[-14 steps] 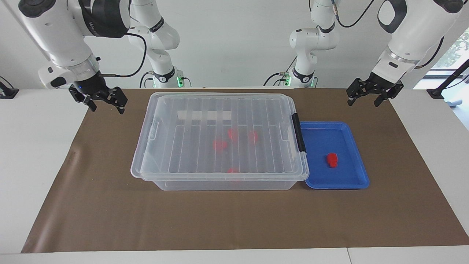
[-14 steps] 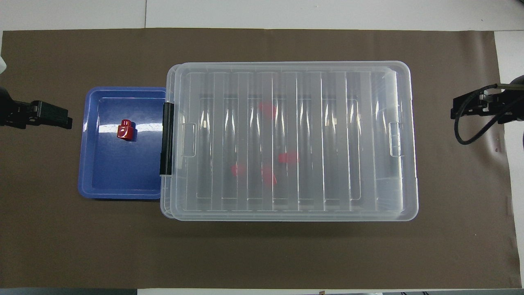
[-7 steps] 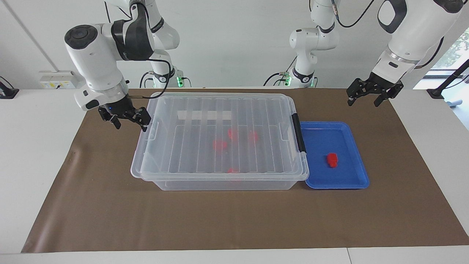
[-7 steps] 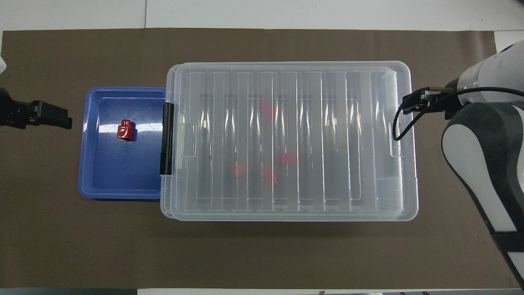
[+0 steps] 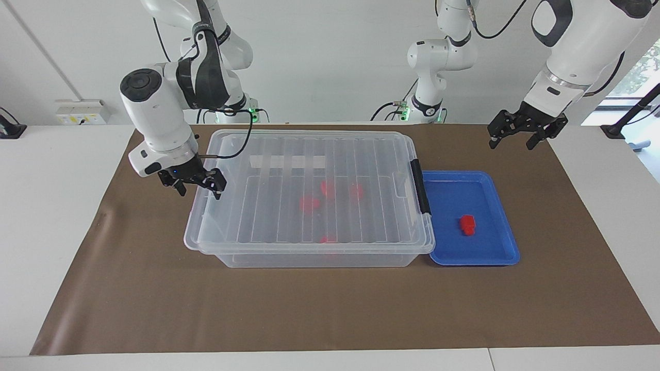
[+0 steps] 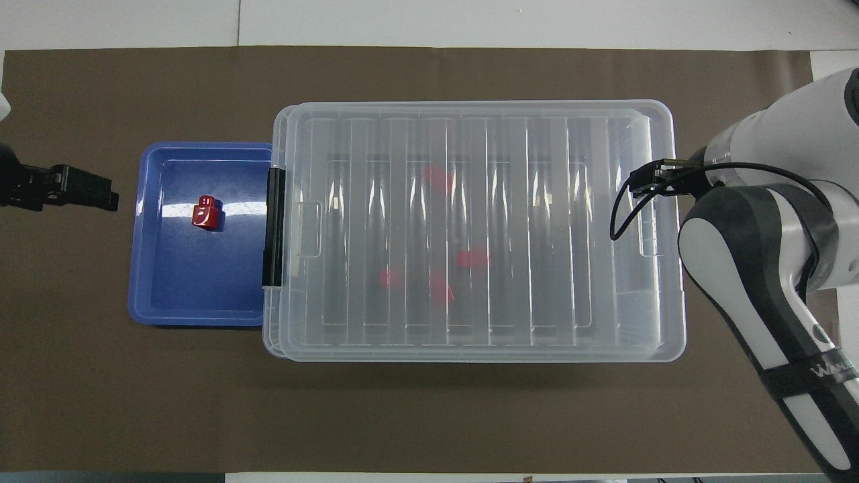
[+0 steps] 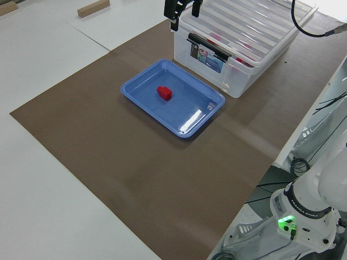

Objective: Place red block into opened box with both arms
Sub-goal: 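Reach the right gripper to the lid edge and push it away from the tray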

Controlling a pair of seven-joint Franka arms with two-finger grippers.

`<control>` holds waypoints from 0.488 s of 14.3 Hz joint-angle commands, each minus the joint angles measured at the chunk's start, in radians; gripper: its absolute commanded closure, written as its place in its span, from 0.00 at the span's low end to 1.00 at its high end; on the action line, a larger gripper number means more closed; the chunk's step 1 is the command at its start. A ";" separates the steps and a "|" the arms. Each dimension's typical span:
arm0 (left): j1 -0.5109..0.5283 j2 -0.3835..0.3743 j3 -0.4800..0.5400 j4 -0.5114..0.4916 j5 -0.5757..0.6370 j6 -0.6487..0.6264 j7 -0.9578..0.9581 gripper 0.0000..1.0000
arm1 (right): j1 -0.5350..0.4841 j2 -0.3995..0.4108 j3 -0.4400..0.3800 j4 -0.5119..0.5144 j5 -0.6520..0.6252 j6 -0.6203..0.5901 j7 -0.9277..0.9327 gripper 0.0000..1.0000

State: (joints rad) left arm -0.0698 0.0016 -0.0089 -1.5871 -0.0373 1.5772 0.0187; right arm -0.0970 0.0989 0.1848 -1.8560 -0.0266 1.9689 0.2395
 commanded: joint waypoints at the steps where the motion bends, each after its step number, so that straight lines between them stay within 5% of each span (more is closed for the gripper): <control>1: 0.004 -0.023 0.006 -0.024 -0.015 0.003 0.017 0.00 | -0.013 -0.030 -0.005 -0.057 -0.001 0.021 -0.042 0.00; 4: -0.002 -0.023 0.006 -0.031 -0.010 0.026 0.015 0.00 | -0.013 -0.030 -0.025 -0.068 -0.001 0.022 -0.078 0.00; 7: 0.001 -0.063 0.006 -0.155 -0.009 0.151 0.020 0.00 | -0.015 -0.031 -0.073 -0.072 -0.001 0.022 -0.164 0.00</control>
State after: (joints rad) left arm -0.0700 -0.0028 -0.0089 -1.6193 -0.0373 1.6369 0.0192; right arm -0.0985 0.0875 0.1385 -1.8845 -0.0261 1.9702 0.1436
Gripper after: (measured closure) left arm 0.000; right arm 0.000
